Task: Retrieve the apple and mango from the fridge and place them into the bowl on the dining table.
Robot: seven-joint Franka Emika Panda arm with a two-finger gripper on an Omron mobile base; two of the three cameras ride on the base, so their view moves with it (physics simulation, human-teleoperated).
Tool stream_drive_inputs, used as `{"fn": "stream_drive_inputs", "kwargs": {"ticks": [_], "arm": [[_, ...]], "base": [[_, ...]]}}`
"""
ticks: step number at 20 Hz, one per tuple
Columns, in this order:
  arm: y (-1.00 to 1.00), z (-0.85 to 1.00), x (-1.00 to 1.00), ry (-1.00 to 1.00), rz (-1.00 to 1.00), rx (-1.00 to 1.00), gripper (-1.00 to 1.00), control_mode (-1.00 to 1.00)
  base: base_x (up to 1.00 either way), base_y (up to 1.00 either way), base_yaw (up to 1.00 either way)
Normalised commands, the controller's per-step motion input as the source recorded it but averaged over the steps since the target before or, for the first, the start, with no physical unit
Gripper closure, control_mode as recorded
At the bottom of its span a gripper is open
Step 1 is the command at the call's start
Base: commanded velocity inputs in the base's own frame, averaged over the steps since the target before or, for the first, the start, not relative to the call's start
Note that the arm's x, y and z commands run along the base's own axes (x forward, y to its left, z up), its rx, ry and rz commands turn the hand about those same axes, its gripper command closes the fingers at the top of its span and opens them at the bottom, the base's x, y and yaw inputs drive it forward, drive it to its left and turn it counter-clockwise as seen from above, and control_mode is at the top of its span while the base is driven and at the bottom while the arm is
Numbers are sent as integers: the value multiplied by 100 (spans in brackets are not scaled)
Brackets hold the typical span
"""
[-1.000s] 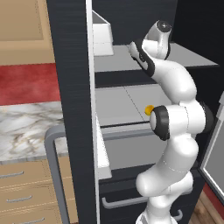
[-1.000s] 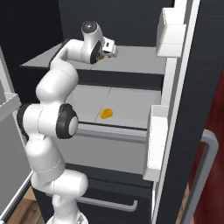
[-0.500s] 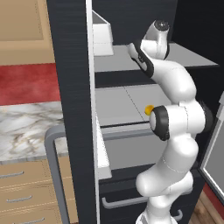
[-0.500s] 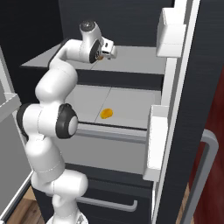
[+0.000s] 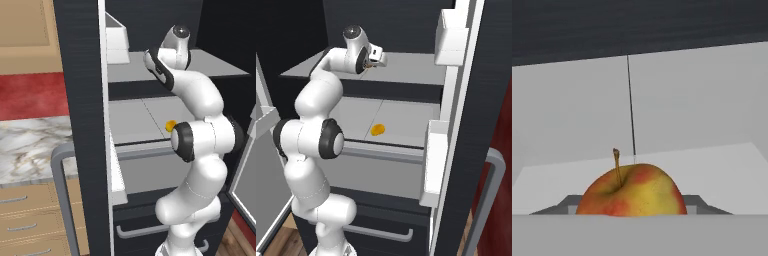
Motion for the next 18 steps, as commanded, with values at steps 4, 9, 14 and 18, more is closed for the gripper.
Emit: {"fn": "stream_drive_inputs", "kwargs": {"ticks": [4, 9, 14, 18], "arm": [[0, -7, -4, -11, 0, 0, 100, -100], [-3, 0, -83, -3, 0, 0, 100, -100], [-6, 0, -100, 0, 0, 0, 100, -100], [-1, 0, -100, -2, 0, 0, 100, -100]], "base": [[0, 0, 0], [0, 0, 0], [0, 0, 0], [0, 0, 0]]}}
